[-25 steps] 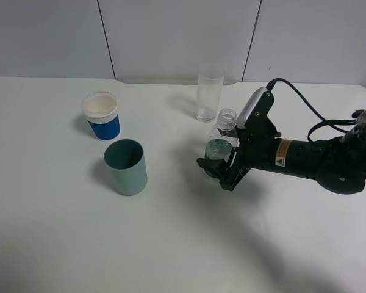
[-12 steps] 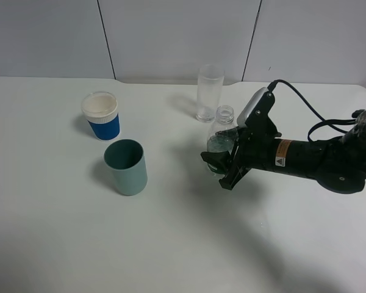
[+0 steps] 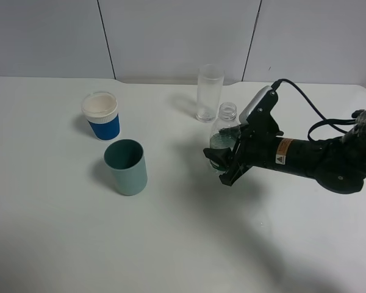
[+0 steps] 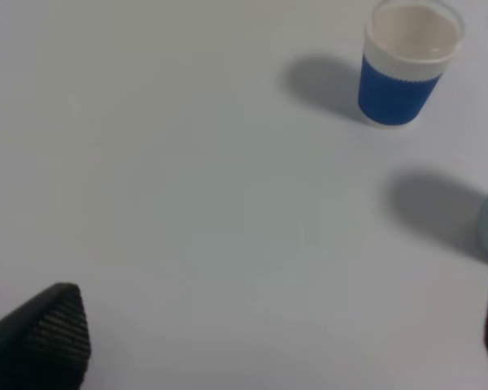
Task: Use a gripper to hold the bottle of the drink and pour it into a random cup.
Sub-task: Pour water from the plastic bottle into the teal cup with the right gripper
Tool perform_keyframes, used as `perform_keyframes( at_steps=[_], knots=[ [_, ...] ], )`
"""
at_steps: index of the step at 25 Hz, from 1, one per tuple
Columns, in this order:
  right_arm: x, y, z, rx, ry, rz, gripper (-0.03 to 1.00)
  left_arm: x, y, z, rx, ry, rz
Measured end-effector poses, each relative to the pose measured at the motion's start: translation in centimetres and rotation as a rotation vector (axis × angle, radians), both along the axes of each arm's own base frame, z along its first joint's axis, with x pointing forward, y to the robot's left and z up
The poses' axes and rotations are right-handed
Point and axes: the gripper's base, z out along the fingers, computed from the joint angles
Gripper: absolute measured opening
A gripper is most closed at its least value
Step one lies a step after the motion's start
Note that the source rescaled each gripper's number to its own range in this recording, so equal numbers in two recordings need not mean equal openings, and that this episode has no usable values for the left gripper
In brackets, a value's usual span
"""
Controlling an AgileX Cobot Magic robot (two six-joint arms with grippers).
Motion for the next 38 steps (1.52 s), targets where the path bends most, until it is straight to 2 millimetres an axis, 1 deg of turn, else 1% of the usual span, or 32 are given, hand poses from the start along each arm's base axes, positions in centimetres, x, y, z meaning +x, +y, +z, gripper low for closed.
perform_keyframes(
  at_steps=[5, 12, 15, 17, 21, 24, 29, 33, 38],
  knots=[
    [0.0, -0.2, 0.7, -0.013, 0.014, -0.015, 0.00, 0.0, 0.0, 0.0, 0.000, 0.000, 0.000],
    [0.0, -0.4, 3.4, 0.067, 0.003, -0.071, 0.00, 0.0, 0.0, 0.0, 0.000, 0.000, 0.000],
    [0.1, -0.2, 3.9, 0.080, 0.022, -0.086, 0.00, 0.0, 0.0, 0.0, 0.000, 0.000, 0.000],
    [0.4, 0.2, 4.0, 0.044, 0.056, -0.087, 0.00, 0.0, 0.0, 0.0, 0.000, 0.000, 0.000],
    [1.1, 2.3, 4.6, -0.050, 0.093, -0.063, 0.00, 0.0, 0.0, 0.0, 0.001, 0.000, 0.001],
    [1.8, 4.2, 5.6, -0.105, 0.094, -0.039, 0.00, 0.0, 0.0, 0.0, 0.001, 0.000, 0.001],
    [2.9, 7.0, 7.9, -0.136, 0.058, -0.013, 0.00, 0.0, 0.0, 0.0, 0.001, 0.000, 0.001],
    [3.5, 8.5, 9.4, -0.159, 0.045, -0.012, 0.00, 0.0, 0.0, 0.0, 0.001, 0.000, 0.001],
    [4.0, 9.8, 11.0, -0.182, 0.049, -0.026, 0.00, 0.0, 0.0, 0.0, 0.001, 0.000, 0.001]
  ],
)
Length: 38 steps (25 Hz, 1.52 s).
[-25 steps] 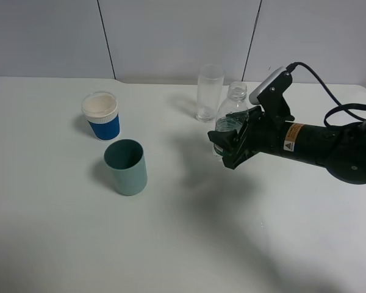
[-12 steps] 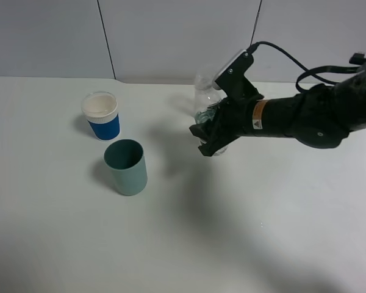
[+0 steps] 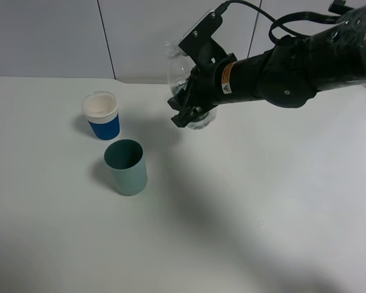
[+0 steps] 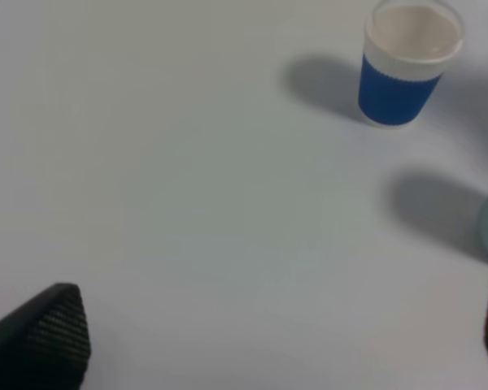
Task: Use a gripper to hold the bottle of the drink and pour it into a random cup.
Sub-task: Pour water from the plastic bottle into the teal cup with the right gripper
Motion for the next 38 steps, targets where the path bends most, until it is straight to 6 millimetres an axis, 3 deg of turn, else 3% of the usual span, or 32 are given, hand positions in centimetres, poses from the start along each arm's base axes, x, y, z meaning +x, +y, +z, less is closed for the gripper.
perform_keyframes(
  at_steps=[6, 17, 22, 29, 38],
  knots=[
    [0.0, 0.7, 0.7, 0.002, 0.051, -0.046, 0.00, 0.0, 0.0, 0.0, 0.000, 0.000, 0.000],
    [-1.5, 2.4, 0.6, -0.112, 0.005, 0.065, 0.00, 0.0, 0.0, 0.0, 0.000, 0.000, 0.000],
    [-1.3, 3.7, 0.0, -0.225, -0.009, 0.084, 0.00, 0.0, 0.0, 0.0, 0.000, 0.000, 0.000],
    [-1.6, 6.0, -0.6, -0.369, -0.093, 0.180, 0.00, 0.0, 0.0, 0.0, 0.000, 0.000, 0.000],
    [-1.7, 6.3, -0.7, -0.505, -0.215, 0.281, 0.00, 0.0, 0.0, 0.0, 0.001, 0.000, 0.001]
  ],
)
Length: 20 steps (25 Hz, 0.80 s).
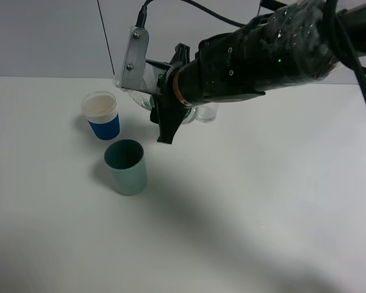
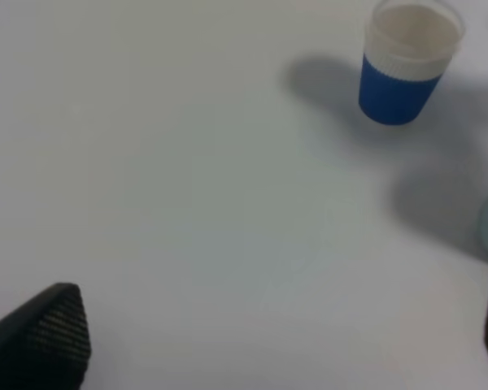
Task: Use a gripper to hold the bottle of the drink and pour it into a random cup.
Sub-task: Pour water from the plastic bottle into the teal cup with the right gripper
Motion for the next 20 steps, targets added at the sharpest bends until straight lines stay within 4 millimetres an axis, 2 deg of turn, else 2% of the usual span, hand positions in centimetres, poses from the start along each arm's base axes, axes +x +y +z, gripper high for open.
perform_keyframes(
  at_steps=[20],
  knots=[
    [0.12, 0.00, 0.04, -0.247, -0.179, 0.237, 0.00, 0.00, 0.00, 0.00, 0.000, 0.000, 0.000]
  ],
)
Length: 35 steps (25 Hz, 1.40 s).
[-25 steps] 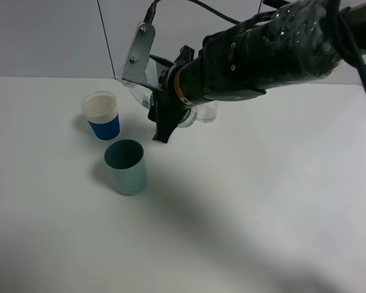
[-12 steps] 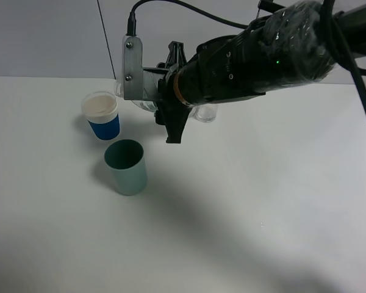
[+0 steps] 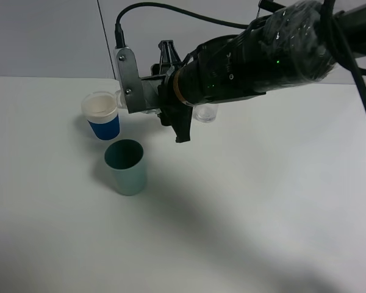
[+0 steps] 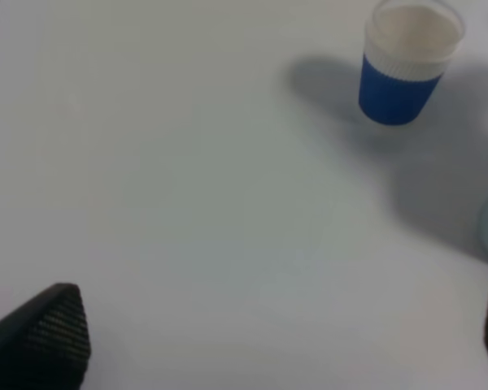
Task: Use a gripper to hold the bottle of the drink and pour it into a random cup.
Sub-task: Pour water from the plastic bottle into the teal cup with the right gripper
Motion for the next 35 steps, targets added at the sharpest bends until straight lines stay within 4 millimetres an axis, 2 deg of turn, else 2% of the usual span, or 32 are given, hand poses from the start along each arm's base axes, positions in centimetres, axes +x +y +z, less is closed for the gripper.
perform_keyframes(
  at_steps=[24, 35],
  knots=[
    [-0.26, 0.58, 0.16, -0.121, -0.115, 0.216, 0.00, 0.00, 0.00, 0.00, 0.000, 0.000, 0.000],
    [-0.15, 0.34, 0.09, -0.214, -0.164, 0.263, 0.00, 0.00, 0.00, 0.00, 0.000, 0.000, 0.000]
  ],
)
